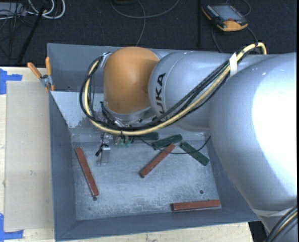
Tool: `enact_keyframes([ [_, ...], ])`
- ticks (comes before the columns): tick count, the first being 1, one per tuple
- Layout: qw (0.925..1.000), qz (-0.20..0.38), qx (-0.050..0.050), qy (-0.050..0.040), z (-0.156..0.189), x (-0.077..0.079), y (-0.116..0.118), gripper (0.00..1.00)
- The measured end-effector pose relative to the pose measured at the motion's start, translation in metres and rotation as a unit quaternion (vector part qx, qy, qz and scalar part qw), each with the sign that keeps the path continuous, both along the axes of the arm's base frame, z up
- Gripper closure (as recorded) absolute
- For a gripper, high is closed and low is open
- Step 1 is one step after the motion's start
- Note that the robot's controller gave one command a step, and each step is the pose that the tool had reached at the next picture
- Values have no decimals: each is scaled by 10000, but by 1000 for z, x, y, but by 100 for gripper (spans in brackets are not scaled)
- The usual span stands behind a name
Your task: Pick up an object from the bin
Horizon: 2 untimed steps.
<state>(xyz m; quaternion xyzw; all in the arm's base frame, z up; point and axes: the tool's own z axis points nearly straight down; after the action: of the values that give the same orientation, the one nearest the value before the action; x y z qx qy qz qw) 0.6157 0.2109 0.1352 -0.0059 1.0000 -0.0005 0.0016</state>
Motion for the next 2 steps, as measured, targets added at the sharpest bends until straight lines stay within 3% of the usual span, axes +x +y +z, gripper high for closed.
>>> enact_keyframes([
  [1,9960,892,4,-7,52,-4,-36,0],
  [2,9810,1937,1,54,-65,-10,-86,0],
])
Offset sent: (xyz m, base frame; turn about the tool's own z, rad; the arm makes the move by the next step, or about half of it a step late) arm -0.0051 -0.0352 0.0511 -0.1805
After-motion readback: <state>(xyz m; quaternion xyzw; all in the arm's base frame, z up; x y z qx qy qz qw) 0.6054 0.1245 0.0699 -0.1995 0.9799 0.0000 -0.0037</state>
